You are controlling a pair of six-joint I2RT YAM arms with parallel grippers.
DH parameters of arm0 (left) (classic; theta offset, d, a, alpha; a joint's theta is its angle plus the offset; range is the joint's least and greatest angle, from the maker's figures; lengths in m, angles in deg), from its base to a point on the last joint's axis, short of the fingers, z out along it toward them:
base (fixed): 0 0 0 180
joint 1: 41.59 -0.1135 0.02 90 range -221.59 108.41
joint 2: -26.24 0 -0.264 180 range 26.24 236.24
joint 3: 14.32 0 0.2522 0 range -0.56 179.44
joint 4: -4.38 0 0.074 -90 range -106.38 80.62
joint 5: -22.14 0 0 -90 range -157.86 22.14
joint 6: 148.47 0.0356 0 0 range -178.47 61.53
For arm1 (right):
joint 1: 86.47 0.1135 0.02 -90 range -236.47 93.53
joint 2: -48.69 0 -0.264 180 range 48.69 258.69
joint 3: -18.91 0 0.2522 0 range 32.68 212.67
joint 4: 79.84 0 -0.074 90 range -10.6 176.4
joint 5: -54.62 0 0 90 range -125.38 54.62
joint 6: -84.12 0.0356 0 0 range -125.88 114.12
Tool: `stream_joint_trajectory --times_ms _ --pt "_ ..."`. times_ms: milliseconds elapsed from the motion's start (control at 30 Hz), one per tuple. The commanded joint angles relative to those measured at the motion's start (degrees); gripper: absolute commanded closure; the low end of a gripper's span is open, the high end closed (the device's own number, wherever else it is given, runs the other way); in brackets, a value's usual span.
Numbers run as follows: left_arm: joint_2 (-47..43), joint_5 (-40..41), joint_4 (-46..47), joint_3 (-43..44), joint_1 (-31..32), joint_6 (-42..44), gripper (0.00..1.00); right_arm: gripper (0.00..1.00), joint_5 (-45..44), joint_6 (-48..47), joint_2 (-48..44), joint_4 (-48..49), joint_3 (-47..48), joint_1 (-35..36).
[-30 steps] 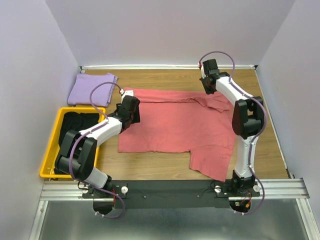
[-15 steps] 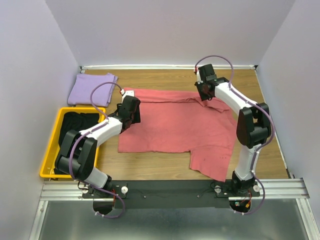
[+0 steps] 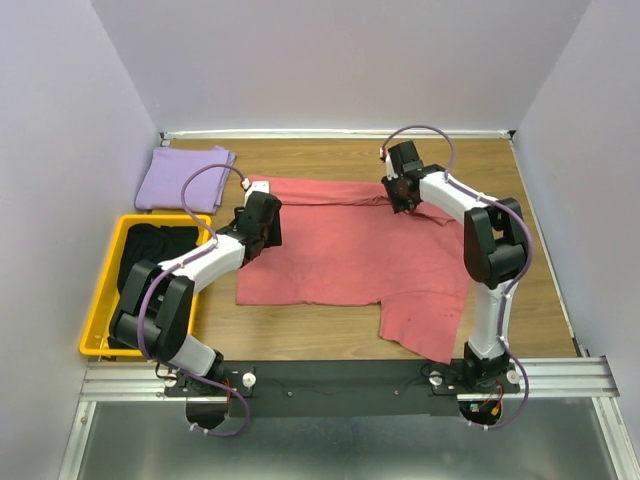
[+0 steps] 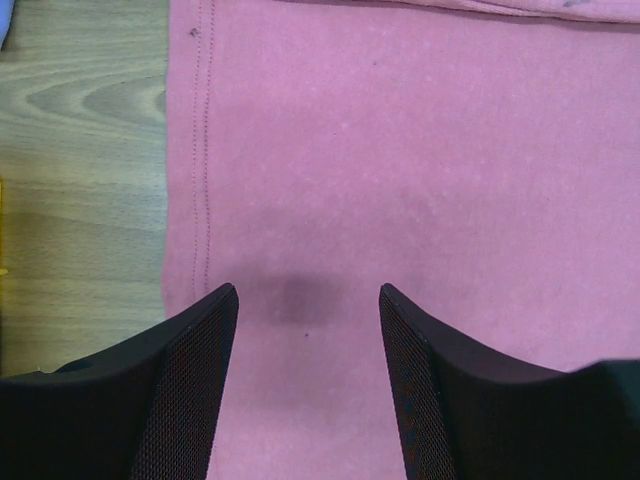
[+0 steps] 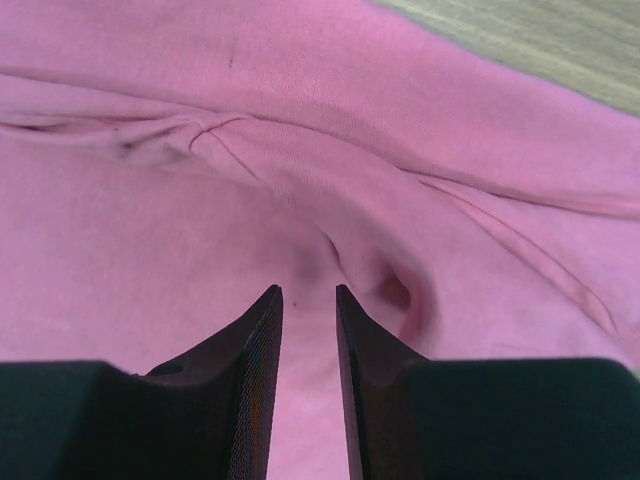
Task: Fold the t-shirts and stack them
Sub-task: Fold the tshirt
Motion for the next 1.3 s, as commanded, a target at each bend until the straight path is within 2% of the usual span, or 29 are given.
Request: stream_joint_trajectory --times_ms 0,533,1267 --pt "-2.17 1.85 0.52 -0.66 0.69 -0.13 0.33 0.65 -2.00 0.67 2.78 2.47 1.02 -0.11" --pt "-1.29 1.93 0.43 -0.49 1.13 -0.05 0.33 0.65 -9.21 -1.52 2.69 5.28 -0.47 -0.19" --pt "-0.24 1.58 0.52 -0.13 1.30 -0.04 0.33 0.67 -12.56 -4.25 0.85 6.95 -3.45 -0.28"
